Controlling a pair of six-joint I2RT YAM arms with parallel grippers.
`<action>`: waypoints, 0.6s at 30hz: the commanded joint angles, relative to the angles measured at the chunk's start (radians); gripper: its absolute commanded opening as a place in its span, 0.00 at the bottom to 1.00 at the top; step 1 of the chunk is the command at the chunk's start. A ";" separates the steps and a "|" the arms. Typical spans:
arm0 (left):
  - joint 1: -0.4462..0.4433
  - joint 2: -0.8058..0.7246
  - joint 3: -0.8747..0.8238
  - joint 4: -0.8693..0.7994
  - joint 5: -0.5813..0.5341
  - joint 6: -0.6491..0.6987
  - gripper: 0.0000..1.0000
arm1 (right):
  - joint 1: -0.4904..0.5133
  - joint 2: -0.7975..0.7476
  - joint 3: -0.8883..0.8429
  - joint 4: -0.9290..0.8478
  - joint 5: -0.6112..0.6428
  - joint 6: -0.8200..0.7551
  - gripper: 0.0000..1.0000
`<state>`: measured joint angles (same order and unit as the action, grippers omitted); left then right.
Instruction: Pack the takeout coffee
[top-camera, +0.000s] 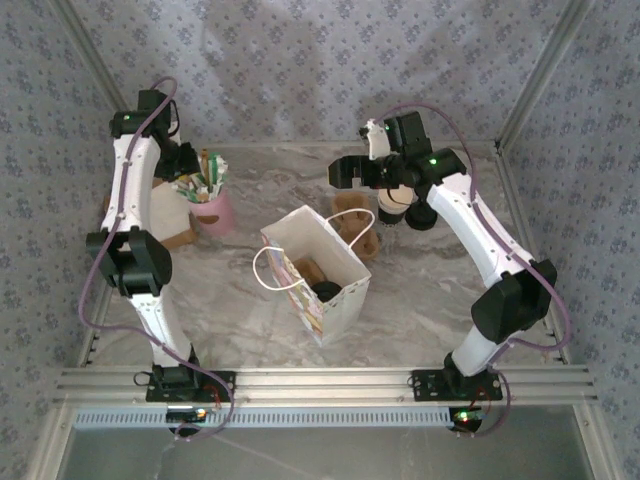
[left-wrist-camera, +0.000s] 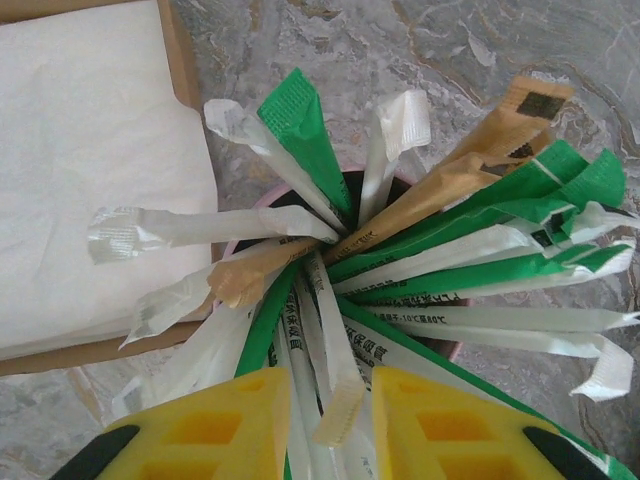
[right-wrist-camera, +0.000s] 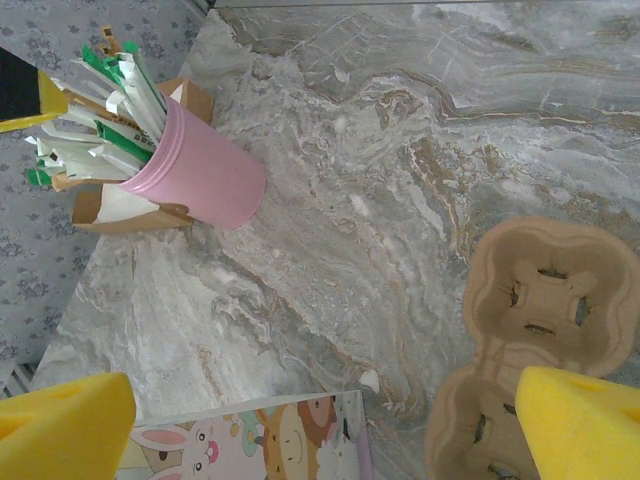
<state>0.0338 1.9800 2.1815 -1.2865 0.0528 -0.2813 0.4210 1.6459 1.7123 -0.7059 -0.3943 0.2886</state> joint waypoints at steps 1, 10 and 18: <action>0.005 0.011 0.043 -0.011 0.009 -0.004 0.29 | -0.009 -0.006 -0.010 0.005 -0.016 -0.027 1.00; 0.005 0.027 0.066 -0.008 0.007 -0.005 0.29 | -0.011 -0.012 -0.024 0.004 -0.018 -0.035 1.00; 0.006 0.069 0.109 -0.019 0.028 -0.005 0.23 | -0.015 -0.015 -0.030 0.005 -0.019 -0.036 1.00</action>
<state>0.0334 2.0319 2.2536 -1.2861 0.0612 -0.2832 0.4164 1.6459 1.6943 -0.7055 -0.3946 0.2714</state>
